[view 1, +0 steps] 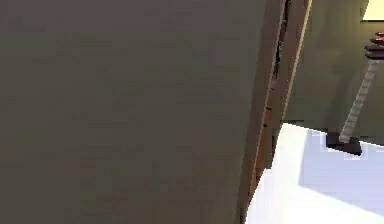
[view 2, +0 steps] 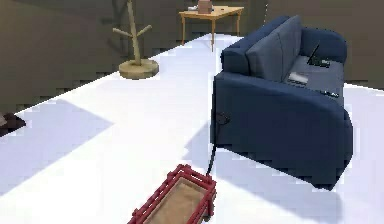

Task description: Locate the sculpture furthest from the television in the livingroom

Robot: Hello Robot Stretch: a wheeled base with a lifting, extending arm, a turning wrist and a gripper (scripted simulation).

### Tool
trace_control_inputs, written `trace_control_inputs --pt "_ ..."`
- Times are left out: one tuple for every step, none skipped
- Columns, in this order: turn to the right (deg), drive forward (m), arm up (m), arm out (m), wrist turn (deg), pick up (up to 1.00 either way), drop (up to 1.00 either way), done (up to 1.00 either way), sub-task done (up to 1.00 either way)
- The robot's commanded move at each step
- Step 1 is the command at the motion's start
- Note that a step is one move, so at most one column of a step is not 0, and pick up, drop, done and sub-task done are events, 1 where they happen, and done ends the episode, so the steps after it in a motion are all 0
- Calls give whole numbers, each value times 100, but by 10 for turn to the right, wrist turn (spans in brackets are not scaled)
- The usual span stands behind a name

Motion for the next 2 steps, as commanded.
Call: trace_control_inputs --pt "330 0 0 0 0 0 0 0 0" --pt "0 75 0 0 0 0 0 0 0"
